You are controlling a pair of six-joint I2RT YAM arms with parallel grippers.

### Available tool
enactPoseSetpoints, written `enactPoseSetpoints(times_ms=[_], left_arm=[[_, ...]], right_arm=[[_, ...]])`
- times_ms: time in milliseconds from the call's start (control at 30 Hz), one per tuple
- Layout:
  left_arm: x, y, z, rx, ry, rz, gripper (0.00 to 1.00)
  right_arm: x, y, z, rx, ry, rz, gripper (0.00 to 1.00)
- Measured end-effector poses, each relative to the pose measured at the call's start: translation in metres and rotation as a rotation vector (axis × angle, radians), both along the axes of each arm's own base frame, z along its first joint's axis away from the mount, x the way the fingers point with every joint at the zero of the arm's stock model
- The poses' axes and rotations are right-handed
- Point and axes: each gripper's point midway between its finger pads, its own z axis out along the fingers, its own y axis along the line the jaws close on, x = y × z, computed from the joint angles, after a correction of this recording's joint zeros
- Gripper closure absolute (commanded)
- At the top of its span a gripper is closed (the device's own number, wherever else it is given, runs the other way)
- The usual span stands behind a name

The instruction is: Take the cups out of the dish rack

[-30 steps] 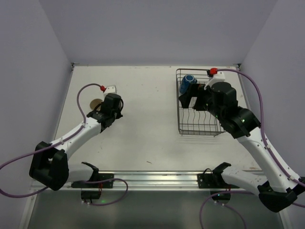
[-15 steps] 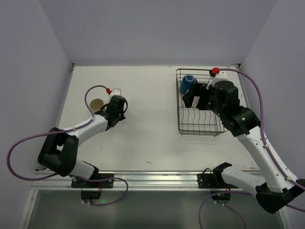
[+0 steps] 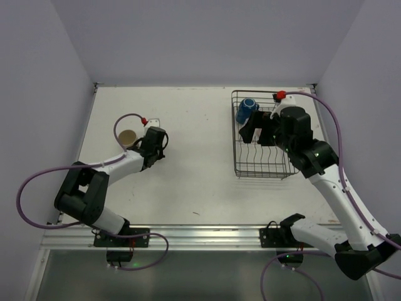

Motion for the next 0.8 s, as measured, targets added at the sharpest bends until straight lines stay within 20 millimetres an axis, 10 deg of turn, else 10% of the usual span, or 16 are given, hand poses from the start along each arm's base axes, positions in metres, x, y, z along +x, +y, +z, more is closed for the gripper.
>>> enactPoseSetpoints(times_ms=[800], left_arm=[[-0.006, 0.007, -0.003, -0.014, 0.013, 0.043, 0.51]], right_arm=[[0.012, -0.011, -0.028, -0.082, 0.11, -0.071, 0.01]])
